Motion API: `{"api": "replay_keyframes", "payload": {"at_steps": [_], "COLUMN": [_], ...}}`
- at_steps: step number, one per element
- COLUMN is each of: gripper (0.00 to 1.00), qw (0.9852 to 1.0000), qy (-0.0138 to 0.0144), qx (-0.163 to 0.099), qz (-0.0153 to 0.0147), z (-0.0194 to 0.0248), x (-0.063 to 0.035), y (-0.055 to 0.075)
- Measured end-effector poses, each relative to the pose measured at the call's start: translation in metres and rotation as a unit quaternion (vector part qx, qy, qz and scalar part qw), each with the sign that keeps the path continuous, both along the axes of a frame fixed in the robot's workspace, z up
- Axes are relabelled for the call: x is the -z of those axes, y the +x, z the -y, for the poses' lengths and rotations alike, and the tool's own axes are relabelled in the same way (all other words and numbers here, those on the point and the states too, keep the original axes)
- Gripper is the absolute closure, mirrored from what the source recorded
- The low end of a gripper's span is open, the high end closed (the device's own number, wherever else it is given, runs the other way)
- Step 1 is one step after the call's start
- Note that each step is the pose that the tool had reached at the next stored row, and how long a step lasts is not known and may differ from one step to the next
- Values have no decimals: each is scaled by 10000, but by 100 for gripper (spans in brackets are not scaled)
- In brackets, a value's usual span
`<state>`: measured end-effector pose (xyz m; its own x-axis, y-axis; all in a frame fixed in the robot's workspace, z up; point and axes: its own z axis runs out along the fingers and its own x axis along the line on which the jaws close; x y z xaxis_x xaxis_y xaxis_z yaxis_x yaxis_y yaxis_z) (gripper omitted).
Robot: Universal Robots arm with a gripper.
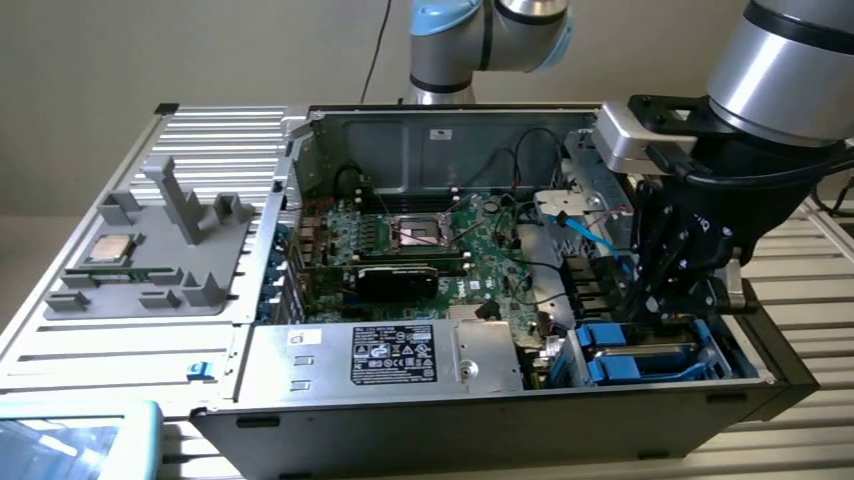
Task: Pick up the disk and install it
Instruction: 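Insert the second disk wire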
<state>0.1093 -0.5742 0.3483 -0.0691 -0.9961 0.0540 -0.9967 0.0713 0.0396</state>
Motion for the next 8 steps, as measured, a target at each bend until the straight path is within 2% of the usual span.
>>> {"api": "replay_keyframes", "payload": {"at_steps": [5,8], "gripper": [84,84], "qw": [9999,9998], "qy": [-2,-2], "qx": [-107,-182], "qz": [27,54], "z": [5,7], "x": [4,8], "y": [-21,-22]}}
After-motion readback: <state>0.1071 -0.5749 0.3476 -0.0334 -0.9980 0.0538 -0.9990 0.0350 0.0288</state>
